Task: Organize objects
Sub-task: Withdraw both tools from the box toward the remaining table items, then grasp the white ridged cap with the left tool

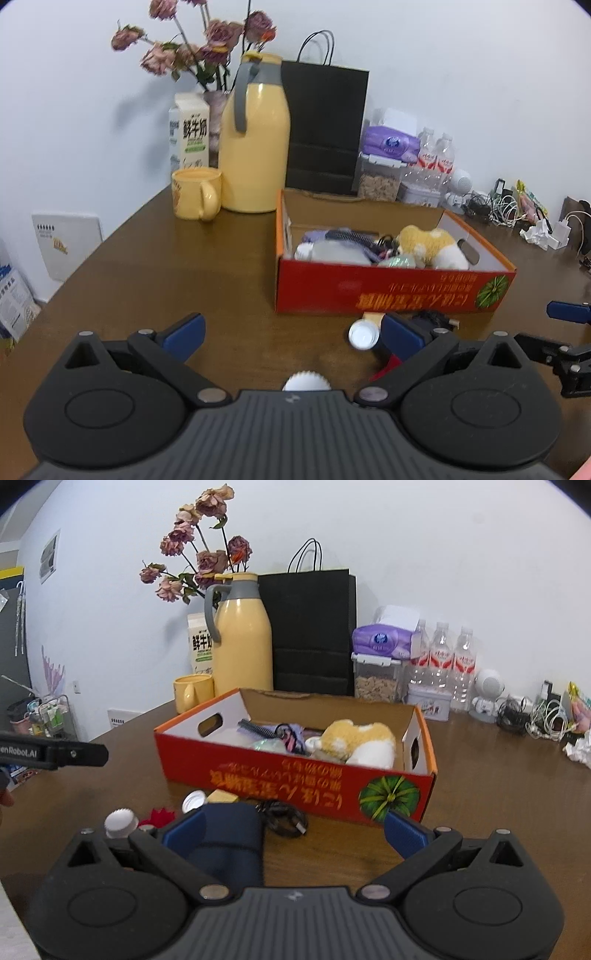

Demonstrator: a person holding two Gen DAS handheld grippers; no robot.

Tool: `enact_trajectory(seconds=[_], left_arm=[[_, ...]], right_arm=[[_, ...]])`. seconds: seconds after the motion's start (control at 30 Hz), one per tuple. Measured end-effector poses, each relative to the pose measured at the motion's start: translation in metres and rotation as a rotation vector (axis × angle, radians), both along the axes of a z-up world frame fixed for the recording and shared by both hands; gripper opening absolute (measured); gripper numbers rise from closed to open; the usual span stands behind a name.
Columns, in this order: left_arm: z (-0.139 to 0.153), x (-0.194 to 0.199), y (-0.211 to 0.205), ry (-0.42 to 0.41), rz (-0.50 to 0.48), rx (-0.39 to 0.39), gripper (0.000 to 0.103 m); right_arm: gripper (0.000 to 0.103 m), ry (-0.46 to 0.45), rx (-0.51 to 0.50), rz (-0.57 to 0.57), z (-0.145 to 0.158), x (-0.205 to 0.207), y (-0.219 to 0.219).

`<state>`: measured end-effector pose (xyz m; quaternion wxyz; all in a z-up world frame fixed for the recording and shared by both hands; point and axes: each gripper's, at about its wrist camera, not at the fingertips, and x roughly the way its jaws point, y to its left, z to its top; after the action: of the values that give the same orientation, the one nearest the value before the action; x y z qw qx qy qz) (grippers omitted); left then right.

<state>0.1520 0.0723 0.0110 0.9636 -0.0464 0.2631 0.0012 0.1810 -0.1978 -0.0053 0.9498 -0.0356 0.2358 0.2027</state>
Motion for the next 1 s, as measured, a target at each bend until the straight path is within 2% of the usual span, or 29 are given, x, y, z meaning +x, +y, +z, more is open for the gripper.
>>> enact_trajectory(seconds=[0.77,1.0], left_arm=[[-0.048,-0.014,-0.004,0.122,-0.049,0.025,0.103],[-0.057,-0.007,-0.012,0.141,-0.077,0.035,0.086]], right_arm=[[0.103,0.079,-0.005,-0.019,-0.024,-0.002,0.003],[0.103,0.091,-0.003,-0.029,-0.028,0.003,0.002]])
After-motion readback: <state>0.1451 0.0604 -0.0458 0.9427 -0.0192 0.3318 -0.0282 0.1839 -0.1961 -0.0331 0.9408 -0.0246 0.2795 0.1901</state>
